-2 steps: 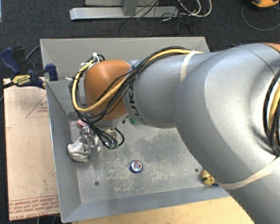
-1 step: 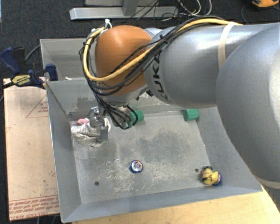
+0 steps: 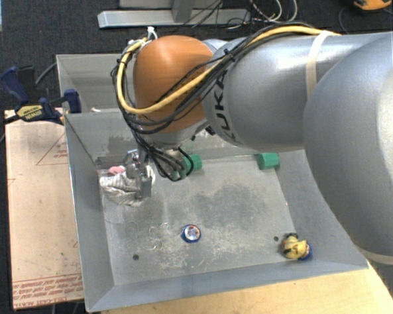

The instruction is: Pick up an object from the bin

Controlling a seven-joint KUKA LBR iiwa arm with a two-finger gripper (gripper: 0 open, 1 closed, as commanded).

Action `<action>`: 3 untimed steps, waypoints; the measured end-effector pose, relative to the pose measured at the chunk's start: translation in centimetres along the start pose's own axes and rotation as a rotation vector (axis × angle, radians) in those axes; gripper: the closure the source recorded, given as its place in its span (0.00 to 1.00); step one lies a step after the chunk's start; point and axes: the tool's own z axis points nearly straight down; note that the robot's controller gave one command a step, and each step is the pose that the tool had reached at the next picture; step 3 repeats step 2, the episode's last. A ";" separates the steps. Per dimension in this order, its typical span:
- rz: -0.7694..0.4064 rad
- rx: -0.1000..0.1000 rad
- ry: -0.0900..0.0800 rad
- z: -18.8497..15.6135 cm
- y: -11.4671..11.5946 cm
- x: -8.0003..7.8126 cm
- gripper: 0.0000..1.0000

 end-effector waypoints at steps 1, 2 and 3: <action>-0.005 -0.001 -0.002 1.8 0.0 0.2 0.00; -0.005 -0.001 -0.002 1.8 0.0 0.2 0.00; -0.005 -0.001 -0.002 1.8 0.0 0.2 0.00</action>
Offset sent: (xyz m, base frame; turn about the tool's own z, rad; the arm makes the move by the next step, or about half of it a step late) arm 0.0000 0.0000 0.0000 0.0000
